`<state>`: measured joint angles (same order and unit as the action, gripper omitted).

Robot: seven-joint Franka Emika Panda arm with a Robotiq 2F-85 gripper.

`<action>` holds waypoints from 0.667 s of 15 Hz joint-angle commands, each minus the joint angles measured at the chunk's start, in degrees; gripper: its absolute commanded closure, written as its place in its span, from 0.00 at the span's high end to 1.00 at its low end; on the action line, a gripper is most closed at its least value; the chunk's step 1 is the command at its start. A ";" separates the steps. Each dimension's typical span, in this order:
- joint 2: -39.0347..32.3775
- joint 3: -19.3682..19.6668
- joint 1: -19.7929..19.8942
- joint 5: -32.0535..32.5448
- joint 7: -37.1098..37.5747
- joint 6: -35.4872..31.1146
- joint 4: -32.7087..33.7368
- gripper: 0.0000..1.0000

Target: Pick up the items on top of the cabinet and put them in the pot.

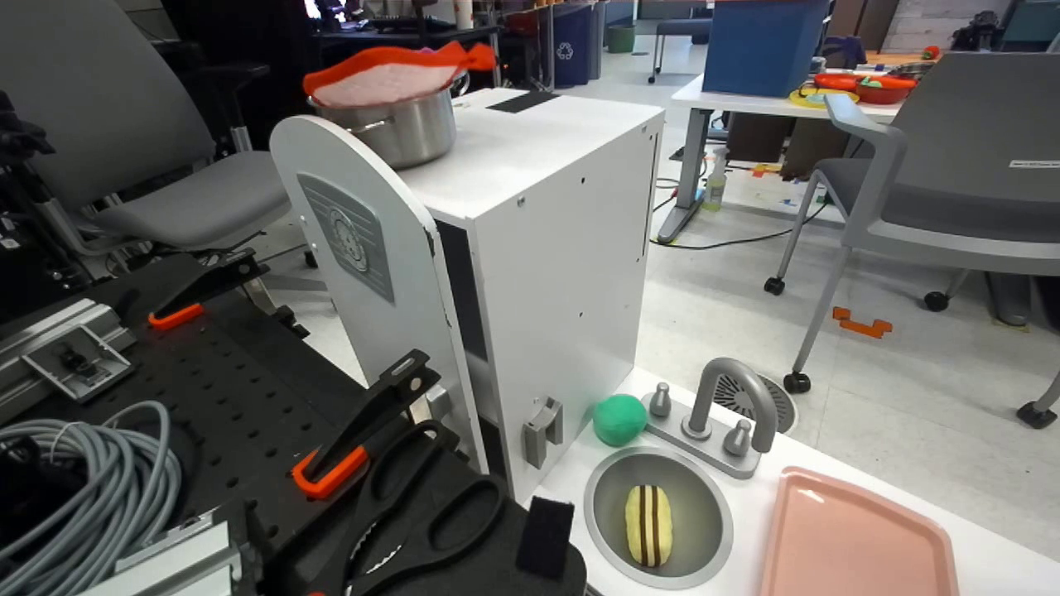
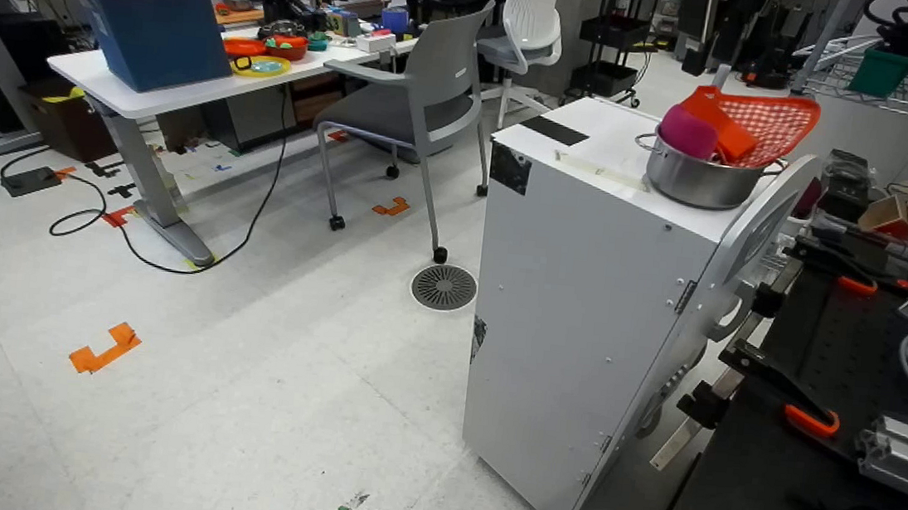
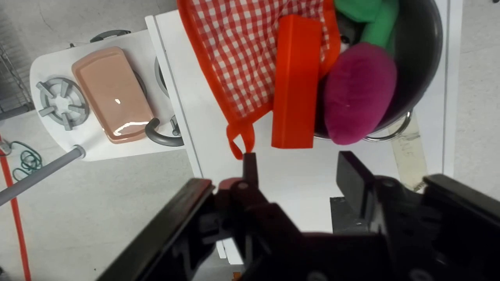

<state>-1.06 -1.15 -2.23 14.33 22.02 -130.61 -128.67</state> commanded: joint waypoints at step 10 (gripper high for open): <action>3.47 -0.22 0.14 -1.87 -0.77 -0.10 -1.91 1.00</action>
<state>-0.54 -1.20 -2.23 13.98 22.02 -130.60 -128.81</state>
